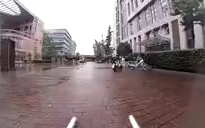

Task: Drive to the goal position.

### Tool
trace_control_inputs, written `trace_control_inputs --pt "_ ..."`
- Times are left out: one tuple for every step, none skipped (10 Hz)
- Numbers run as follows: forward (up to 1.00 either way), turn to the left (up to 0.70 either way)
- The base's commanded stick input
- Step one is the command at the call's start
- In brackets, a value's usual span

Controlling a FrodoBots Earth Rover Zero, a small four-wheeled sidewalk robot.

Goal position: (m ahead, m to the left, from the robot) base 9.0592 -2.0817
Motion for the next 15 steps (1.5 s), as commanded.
trace_control_inputs --pt "0.70 0.00" --pt "0.70 0.00" --pt "0.70 0.00" --pt "0.70 0.00" --pt "0.70 0.00" --pt "0.70 0.00" --pt "0.70 0.00" --pt "0.70 0.00" --pt "0.70 0.00" --pt "0.70 0.01" --pt "0.70 0.08" --pt "0.70 0.14" --pt "0.70 0.14" --pt "0.70 0.08" --pt "0.70 0.02"
